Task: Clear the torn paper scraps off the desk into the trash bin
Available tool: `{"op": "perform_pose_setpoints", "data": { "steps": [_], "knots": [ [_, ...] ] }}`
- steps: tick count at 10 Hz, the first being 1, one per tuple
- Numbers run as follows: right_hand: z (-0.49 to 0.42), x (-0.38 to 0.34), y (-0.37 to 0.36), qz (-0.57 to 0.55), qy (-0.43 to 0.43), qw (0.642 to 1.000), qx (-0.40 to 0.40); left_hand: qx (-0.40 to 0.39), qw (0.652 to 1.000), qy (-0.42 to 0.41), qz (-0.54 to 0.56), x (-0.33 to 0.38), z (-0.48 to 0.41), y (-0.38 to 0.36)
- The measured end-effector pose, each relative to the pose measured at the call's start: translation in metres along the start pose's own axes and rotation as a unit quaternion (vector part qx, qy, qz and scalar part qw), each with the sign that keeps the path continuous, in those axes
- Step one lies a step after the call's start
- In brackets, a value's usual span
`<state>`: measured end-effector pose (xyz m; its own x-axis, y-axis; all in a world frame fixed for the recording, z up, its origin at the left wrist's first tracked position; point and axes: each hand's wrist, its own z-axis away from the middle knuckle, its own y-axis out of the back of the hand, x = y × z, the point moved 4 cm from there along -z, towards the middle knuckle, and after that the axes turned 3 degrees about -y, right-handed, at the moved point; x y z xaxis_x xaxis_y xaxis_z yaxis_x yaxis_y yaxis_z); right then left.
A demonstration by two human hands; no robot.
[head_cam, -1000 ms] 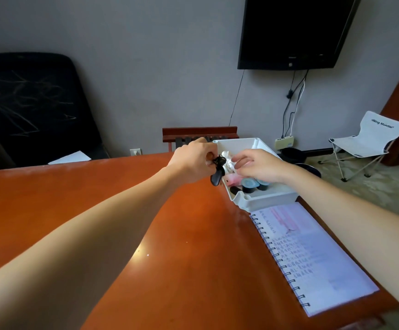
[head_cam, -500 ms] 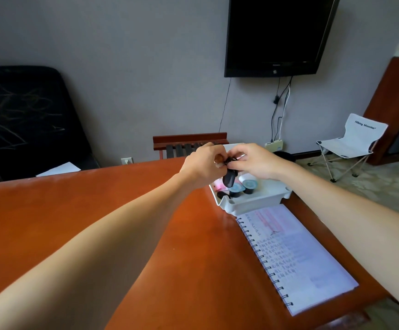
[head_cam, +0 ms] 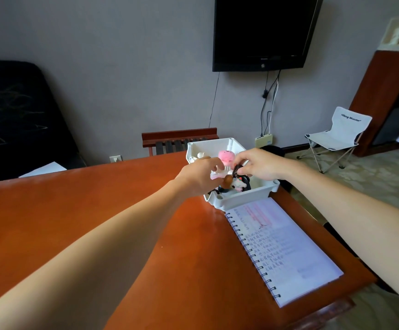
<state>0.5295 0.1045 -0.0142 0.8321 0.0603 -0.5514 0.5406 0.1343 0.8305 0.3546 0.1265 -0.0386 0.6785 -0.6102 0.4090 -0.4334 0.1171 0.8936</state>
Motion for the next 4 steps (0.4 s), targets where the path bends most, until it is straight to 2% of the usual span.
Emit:
{"op": "perform_pose_setpoints", "data": {
  "steps": [2,4],
  "knots": [
    [0.0,0.016,-0.014,0.069,-0.014,0.997,-0.041,-0.021,0.999,-0.005,-0.033,-0.001,0.009,-0.001],
    [-0.008,0.007,-0.017,0.082,-0.01,0.997,-0.005,-0.015,0.998,-0.007,-0.064,-0.005,0.019,0.005]
  ]
}}
